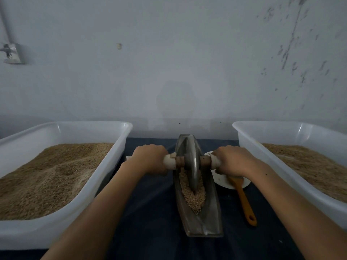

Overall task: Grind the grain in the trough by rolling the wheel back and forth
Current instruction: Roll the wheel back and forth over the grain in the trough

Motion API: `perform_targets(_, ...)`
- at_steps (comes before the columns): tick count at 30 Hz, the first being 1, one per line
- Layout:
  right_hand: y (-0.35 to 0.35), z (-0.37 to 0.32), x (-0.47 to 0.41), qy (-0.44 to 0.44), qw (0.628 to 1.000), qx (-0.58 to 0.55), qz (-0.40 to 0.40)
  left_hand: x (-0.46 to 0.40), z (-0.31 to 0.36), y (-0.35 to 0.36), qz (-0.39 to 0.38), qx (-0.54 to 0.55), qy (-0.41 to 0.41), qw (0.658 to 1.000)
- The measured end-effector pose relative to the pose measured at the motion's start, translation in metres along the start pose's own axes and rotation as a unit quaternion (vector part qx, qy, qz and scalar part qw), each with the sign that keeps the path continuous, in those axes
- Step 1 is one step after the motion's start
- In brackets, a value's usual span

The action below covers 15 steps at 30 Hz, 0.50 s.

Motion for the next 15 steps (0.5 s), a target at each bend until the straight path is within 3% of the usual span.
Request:
perform_targets(3, -0.006, 0.0, -0.001, 0.0, 0.998, -0.005, 0.068, -0.001, 0.001, -0.007, 0.074, -0.025, 0.0, 0.997)
perform_targets(6, -0.005, 0.0, 0.0, 0.003, 0.998, -0.008, 0.068, -0.002, 0.0, -0.006, 0.086, -0.03, 0.001, 0.996)
perform_targets(15, 0.007, 0.002, 0.004, 0.0, 0.994, -0.045, -0.099, -0.003, 0.0, 0.008, -0.066, 0.015, 0.011, 0.998)
Point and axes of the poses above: each hand's wrist, its own x-axis away from the middle knuckle, its own y-axis out of the palm, z = x × y, the point moved 9 cm from there along -x, towards the middle knuckle, and after that the axes turned 7 degrees about -z, right-handed, at the moved point
